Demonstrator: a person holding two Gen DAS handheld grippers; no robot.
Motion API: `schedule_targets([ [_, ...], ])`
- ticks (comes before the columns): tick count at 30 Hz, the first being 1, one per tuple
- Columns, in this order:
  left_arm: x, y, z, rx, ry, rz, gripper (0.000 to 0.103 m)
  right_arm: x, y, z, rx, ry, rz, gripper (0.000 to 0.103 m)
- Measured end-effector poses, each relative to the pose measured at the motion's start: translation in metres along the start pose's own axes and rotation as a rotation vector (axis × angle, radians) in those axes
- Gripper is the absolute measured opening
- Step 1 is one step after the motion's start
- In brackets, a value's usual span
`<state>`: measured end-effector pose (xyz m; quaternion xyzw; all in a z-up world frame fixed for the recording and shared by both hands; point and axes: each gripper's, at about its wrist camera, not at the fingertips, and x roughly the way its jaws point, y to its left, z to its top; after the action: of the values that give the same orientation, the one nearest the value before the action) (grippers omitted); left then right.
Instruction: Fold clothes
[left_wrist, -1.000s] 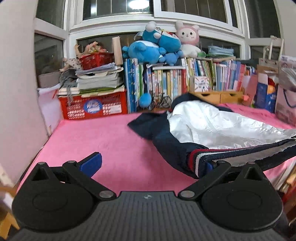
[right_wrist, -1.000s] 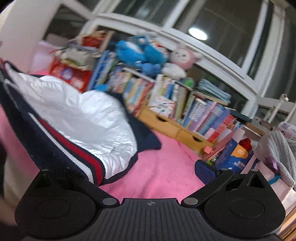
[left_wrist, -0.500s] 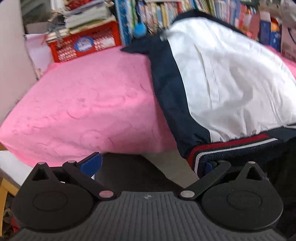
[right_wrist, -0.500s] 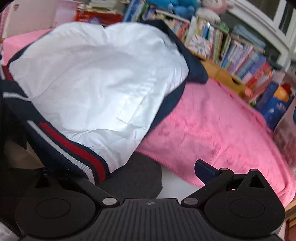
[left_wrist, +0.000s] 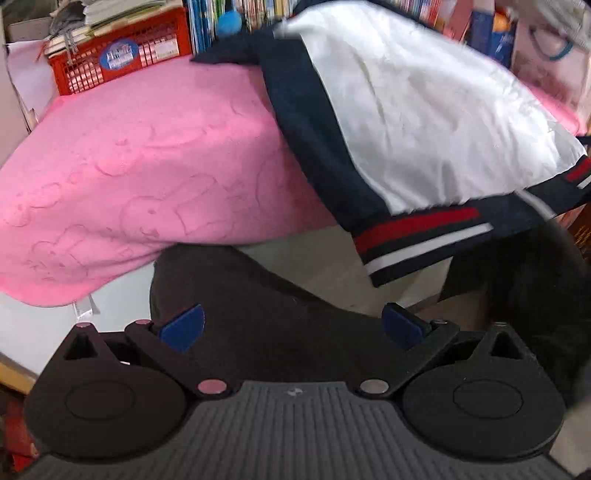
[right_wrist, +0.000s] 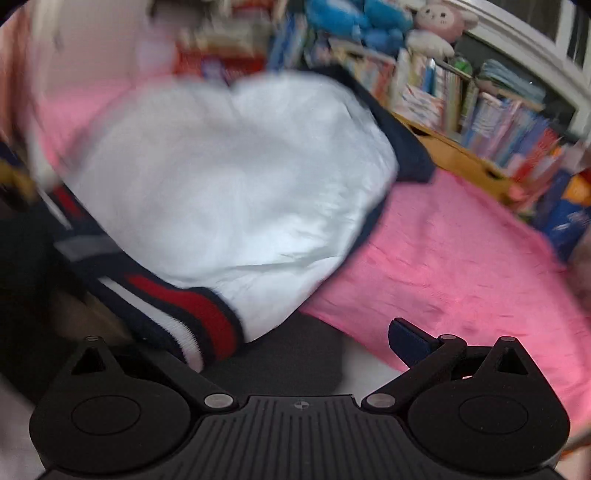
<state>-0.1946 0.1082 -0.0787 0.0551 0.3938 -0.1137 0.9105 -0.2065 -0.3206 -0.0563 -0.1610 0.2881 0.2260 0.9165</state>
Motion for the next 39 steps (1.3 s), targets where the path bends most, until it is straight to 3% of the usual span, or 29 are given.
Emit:
schedule_targets([
  [2,-0.027,0.011,0.007,0.004,-0.078,-0.007,0.103,-0.02,-0.011,-0.001,0.042,-0.017,0.089,0.103],
  [5,-0.066,0.031,0.031,-0.011,-0.25,0.003,0.103,-0.045,-0.026,-0.004,0.064,-0.009,0.117,0.103],
  [7,-0.076,0.04,0.06,-0.053,-0.348,-0.001,0.103,-0.058,-0.036,0.002,0.069,-0.061,0.084,0.103],
  [11,-0.049,0.03,0.135,-0.068,-0.417,0.034,0.103,-0.046,-0.056,0.049,0.122,-0.227,-0.112,0.103],
  [13,-0.024,0.019,0.173,-0.075,-0.444,0.048,0.103,-0.021,-0.065,0.085,0.158,-0.262,-0.206,0.103],
  [16,0.023,-0.003,0.216,-0.096,-0.462,-0.014,0.103,0.034,-0.069,0.15,0.132,-0.289,-0.299,0.103],
  [19,0.071,-0.031,0.242,-0.096,-0.438,-0.052,0.103,0.097,-0.057,0.222,0.035,-0.312,-0.309,0.102],
  [22,0.108,-0.054,0.236,-0.034,-0.405,-0.032,0.103,0.163,-0.042,0.288,-0.125,-0.308,-0.249,0.102],
  [24,0.129,-0.061,0.229,0.012,-0.374,0.024,0.103,0.216,-0.027,0.322,-0.262,-0.28,-0.263,0.102],
  [27,0.157,-0.062,0.22,0.037,-0.292,0.092,0.102,0.293,-0.01,0.347,-0.414,-0.154,-0.301,0.103],
  [28,0.16,-0.06,0.221,0.029,-0.265,0.086,0.103,0.32,-0.006,0.353,-0.451,-0.095,-0.318,0.1],
  [30,0.165,-0.054,0.223,0.013,-0.216,0.067,0.103,0.366,-0.009,0.362,-0.456,0.052,-0.323,0.048],
  [31,0.167,-0.051,0.223,0.003,-0.201,0.054,0.103,0.379,-0.015,0.363,-0.407,0.11,-0.334,0.007],
  [32,0.168,-0.048,0.224,-0.007,-0.189,0.048,0.103,0.38,-0.023,0.362,-0.353,0.113,-0.35,0.006],
  [35,0.17,-0.042,0.224,-0.018,-0.174,0.031,0.103,0.339,-0.059,0.365,-0.25,-0.008,-0.414,0.005],
  [37,0.17,-0.04,0.223,-0.017,-0.171,0.028,0.103,0.29,-0.1,0.362,-0.139,-0.087,-0.541,0.005],
  [39,0.17,-0.039,0.223,-0.016,-0.171,0.028,0.103,0.239,-0.146,0.346,-0.041,-0.113,-0.661,0.005],
])
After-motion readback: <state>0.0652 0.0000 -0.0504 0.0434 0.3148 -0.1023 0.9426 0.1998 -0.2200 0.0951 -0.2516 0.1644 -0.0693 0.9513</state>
